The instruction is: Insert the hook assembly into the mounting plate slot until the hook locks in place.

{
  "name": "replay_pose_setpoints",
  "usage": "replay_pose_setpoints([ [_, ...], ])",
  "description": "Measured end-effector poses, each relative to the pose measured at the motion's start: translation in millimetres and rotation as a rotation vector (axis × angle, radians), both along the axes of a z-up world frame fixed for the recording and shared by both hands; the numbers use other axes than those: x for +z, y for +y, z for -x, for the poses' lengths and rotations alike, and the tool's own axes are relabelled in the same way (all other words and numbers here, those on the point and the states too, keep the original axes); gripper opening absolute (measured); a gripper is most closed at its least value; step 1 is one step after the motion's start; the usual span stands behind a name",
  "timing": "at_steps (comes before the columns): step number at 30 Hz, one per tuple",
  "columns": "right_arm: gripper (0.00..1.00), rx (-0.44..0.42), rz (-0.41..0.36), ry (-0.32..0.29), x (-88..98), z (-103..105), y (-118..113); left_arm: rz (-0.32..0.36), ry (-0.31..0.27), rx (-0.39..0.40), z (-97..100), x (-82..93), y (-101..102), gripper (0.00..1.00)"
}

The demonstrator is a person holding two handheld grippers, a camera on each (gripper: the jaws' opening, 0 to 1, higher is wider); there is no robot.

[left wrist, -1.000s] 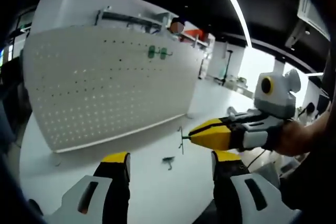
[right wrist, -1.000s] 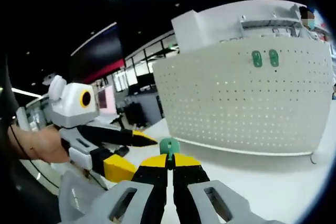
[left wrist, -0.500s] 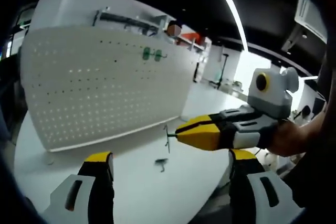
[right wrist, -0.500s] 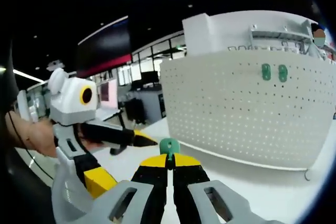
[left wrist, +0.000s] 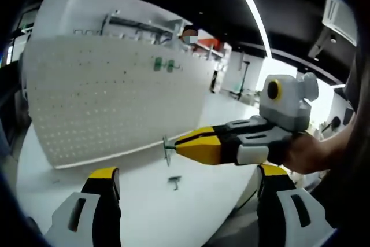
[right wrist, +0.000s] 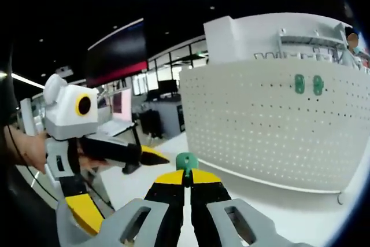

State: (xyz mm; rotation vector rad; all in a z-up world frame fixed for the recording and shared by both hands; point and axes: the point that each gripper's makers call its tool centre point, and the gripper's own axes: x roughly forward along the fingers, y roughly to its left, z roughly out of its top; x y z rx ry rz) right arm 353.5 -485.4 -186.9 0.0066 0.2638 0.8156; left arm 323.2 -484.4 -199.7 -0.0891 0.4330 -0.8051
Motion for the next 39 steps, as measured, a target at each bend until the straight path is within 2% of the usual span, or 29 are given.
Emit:
replay_pose_setpoints([
  [9,0.0,-0.022,0.0,-0.014,5.8,-12.8,-4.5,0.05,-0.033,0.006,-1.4,17.7,2.8,1.0],
  [19,0.0,-0.102,0.014,-0.044,12.6,-39.0,-26.9,0.064,-0.069,0.042,-4.3,29.3,10.7,1.0],
  [35,0.0,-0.262,0.034,-0.114,31.1,-89.7,-76.0,0.024,-0.078,0.046,-5.6,28.7,18.7,1.0],
  [39,0.0,-0.295,0.045,-0.124,30.7,-99.9,-86.6,0.016,-0.071,0.044,-7.2,26.0,19.6,1.0],
])
